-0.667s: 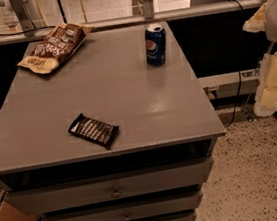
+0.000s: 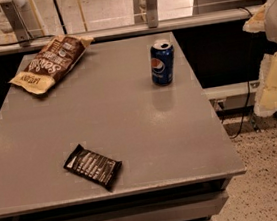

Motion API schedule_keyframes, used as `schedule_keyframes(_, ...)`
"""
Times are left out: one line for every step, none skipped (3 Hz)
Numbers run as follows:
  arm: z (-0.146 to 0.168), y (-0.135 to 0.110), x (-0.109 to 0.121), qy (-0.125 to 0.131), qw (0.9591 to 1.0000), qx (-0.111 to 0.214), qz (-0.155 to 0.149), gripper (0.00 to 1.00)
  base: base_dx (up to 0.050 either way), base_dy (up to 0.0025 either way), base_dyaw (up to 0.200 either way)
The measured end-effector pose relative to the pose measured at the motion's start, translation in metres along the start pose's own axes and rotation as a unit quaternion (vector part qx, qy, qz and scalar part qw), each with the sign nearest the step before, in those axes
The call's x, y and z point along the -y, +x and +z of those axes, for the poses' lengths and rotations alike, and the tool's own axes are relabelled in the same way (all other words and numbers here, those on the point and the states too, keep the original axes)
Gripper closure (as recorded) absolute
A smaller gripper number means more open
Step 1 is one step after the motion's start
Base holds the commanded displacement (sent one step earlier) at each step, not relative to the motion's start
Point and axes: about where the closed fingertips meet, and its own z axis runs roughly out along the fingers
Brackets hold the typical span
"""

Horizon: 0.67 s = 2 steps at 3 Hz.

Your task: Move rxbar chocolate near pepsi can

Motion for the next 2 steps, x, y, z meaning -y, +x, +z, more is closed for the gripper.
schedule_keyframes(0.014, -0.011, -0.018, -0.014, 0.9993, 0.033, 0.002, 0.0, 0.0, 0.0, 0.0)
schedule_keyframes(0.028, -0.024, -0.035, -0.038, 0.9967, 0.07, 0.014, 0.0, 0.0, 0.0, 0.0)
